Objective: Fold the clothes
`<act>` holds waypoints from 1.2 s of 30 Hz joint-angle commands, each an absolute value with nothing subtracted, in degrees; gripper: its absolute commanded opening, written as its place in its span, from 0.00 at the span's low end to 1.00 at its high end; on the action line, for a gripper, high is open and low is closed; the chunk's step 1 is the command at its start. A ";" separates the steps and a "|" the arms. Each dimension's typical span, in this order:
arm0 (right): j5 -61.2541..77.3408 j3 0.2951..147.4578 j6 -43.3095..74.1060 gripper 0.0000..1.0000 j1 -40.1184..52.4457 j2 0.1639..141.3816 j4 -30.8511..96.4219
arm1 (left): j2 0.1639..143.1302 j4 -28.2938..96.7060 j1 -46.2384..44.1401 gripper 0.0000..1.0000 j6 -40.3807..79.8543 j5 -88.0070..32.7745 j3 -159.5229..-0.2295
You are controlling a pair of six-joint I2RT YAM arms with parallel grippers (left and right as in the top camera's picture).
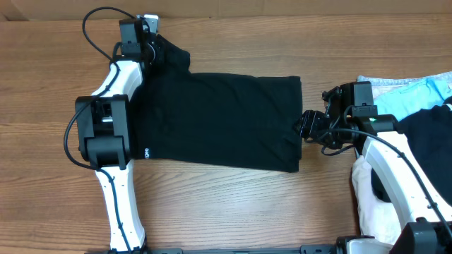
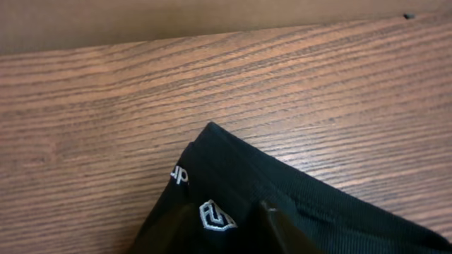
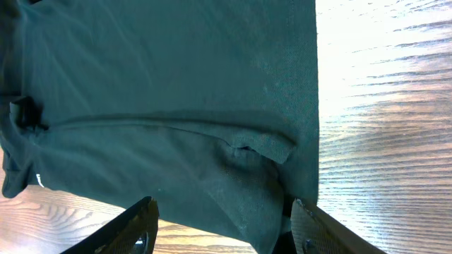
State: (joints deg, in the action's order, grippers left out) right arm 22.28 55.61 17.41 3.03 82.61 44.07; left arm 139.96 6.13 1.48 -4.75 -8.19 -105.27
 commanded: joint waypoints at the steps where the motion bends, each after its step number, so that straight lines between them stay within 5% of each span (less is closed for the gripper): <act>1: 22.76 56.69 17.61 0.63 2.92 81.41 43.86 | 141.21 6.00 1.06 0.19 -4.58 -9.02 -105.93; 4: 22.57 56.69 17.61 0.64 2.92 81.41 43.83 | 139.85 6.90 1.41 0.04 -0.45 -8.80 -105.93; 12: 22.59 56.69 17.58 0.64 2.92 81.38 42.72 | 133.62 9.04 2.63 0.04 4.95 -8.91 -105.93; 14: 22.59 56.69 17.61 0.64 2.92 81.38 41.95 | 133.36 8.75 2.61 0.30 4.89 -8.86 -105.93; 16: 22.59 56.69 17.61 0.63 2.92 81.38 41.76 | 133.49 8.84 2.57 0.38 4.71 -8.86 -105.89; 20: 22.59 56.69 17.63 0.64 2.92 81.38 42.33 | 135.70 7.86 2.31 0.83 3.88 -8.75 -105.82; 36: 22.59 56.69 17.63 0.63 2.92 81.38 43.90 | 142.26 1.69 1.85 0.80 2.74 -8.60 -105.82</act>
